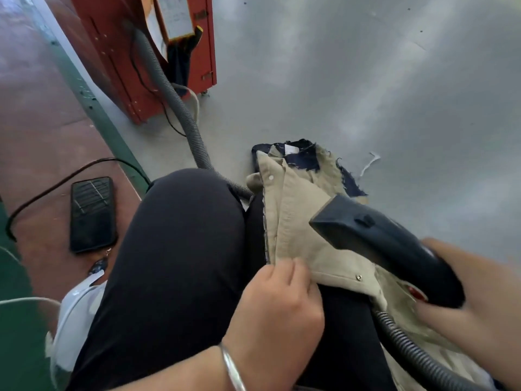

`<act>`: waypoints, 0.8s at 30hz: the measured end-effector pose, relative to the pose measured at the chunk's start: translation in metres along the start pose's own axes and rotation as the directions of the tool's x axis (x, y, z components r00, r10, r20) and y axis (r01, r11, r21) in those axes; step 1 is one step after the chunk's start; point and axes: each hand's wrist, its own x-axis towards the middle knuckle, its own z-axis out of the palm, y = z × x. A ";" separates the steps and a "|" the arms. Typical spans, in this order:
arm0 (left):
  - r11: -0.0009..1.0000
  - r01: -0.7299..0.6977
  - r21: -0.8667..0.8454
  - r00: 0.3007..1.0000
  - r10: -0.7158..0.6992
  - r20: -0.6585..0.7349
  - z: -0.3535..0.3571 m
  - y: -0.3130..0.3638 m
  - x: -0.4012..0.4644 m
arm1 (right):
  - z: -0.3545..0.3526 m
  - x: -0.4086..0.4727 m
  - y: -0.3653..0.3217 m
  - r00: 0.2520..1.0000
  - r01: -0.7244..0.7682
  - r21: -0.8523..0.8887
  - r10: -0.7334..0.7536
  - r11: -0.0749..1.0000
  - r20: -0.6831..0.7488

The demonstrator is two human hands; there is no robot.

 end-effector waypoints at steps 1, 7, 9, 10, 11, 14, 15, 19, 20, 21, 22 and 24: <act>1.000 -0.006 0.022 1.000 0.006 -0.011 0.004 0.008 -0.006 | 0.005 -0.004 0.001 1.000 -0.003 -0.032 0.003 0.999 0.011; 0.993 -0.030 0.113 0.998 0.036 -0.048 0.010 0.022 -0.007 | 0.019 0.003 -0.031 0.994 0.052 -0.272 -0.024 0.961 0.104; 0.993 -0.018 0.121 0.999 0.023 -0.043 0.009 0.022 -0.005 | 0.015 0.019 -0.044 0.993 0.053 -0.302 -0.019 0.952 0.114; 0.994 -0.020 0.111 0.999 0.024 -0.037 0.010 0.021 -0.004 | 0.012 0.027 -0.050 0.995 0.059 -0.282 -0.032 0.958 0.099; 0.996 -0.026 0.090 0.999 0.029 -0.033 0.010 0.020 -0.004 | 0.011 0.035 -0.054 0.996 0.070 -0.247 -0.054 0.967 0.070; 0.999 -0.047 0.021 0.999 0.048 -0.021 0.010 0.017 -0.001 | 0.011 0.067 -0.066 0.995 0.098 -0.173 -0.101 0.980 -0.007; 0.999 -0.048 0.004 0.999 0.048 -0.022 0.009 0.015 0.001 | 0.012 0.081 -0.069 0.995 0.098 -0.156 -0.101 0.983 -0.012; 0.999 -0.039 -0.035 0.999 0.038 -0.037 0.001 0.008 0.012 | 0.017 0.127 -0.076 0.999 0.050 -0.073 -0.051 0.996 -0.011; 0.999 -0.039 -0.034 0.999 0.037 -0.036 0.000 0.007 0.015 | 0.016 0.132 -0.072 0.999 0.033 -0.054 -0.035 0.998 -0.031; 0.999 -0.042 -0.031 0.999 0.041 -0.034 0.001 0.006 0.016 | 0.013 0.134 -0.066 0.998 0.014 -0.031 -0.016 0.999 -0.067; 0.999 -0.041 -0.026 0.999 0.041 -0.008 0.001 0.005 0.017 | 0.008 0.134 -0.057 0.993 -0.004 -0.001 0.004 1.000 -0.117; 0.999 -0.043 -0.026 0.996 0.045 0.073 -0.002 0.003 0.022 | -0.005 0.126 -0.036 0.974 -0.040 0.102 0.061 0.994 -0.218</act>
